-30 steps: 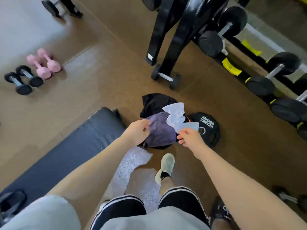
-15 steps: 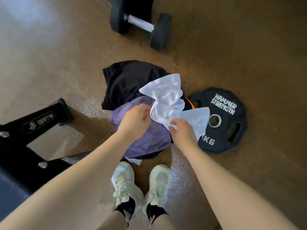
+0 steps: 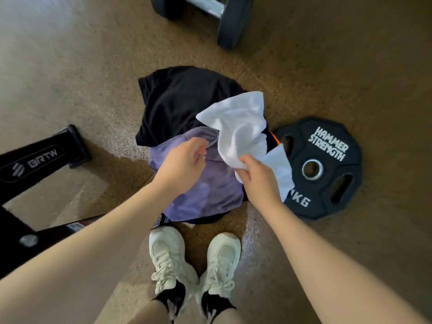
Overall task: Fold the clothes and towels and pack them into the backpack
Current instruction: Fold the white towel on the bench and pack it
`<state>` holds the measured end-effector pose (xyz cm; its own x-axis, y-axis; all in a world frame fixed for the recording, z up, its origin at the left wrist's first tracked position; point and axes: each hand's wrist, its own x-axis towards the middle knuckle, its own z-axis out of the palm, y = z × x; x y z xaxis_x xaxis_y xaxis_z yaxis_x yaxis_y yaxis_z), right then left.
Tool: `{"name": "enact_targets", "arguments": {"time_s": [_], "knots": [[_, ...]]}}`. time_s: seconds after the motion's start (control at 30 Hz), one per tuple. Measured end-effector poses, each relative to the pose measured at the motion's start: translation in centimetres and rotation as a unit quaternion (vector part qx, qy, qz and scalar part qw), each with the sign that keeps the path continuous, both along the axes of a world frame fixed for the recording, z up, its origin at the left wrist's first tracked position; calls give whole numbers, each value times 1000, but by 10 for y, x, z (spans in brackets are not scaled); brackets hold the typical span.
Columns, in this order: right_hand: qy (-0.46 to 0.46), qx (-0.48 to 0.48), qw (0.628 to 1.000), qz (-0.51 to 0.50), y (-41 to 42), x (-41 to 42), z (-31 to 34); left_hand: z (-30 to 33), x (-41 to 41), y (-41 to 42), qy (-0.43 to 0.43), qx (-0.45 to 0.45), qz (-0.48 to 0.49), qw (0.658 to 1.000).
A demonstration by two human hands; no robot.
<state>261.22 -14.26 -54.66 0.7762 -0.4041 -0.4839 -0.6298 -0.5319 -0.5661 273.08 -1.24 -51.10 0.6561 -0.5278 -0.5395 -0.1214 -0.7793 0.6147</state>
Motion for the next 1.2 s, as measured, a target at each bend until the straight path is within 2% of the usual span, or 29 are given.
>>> {"name": "enact_targets", "arguments": {"time_s": [0.23, 0.3, 0.37, 0.5, 0.63, 0.73, 0.9, 0.97, 1.1, 1.2], "knots": [[-46, 58, 994, 76, -3, -2, 235, 190, -6, 19, 33, -73, -139, 987], [-57, 69, 990, 107, 5, -2, 300, 250, -11, 29, 8, -112, -157, 981], [-83, 90, 985, 121, 16, -1, 356, 304, -19, 43, -7, -132, -131, 983], [-121, 107, 977, 140, 42, 0, 436, 380, -46, 79, -23, -114, -39, 992], [-120, 103, 967, 199, 77, -4, 467, 417, -78, 137, -29, -107, 56, 992], [-109, 95, 951, 272, 110, -9, 476, 436, -112, 191, -52, -68, 98, 991], [-90, 64, 923, 369, 179, -18, 492, 464, -170, 291, -78, -20, 228, 970], [-73, 53, 900, 426, 212, -21, 500, 475, -192, 328, -83, -10, 261, 962], [-39, -37, 821, 569, 284, -27, 508, 487, -231, 399, -101, -19, 324, 940], [-28, -15, 825, 564, 340, -33, 501, 485, -255, 457, -99, -8, 327, 940]]}}
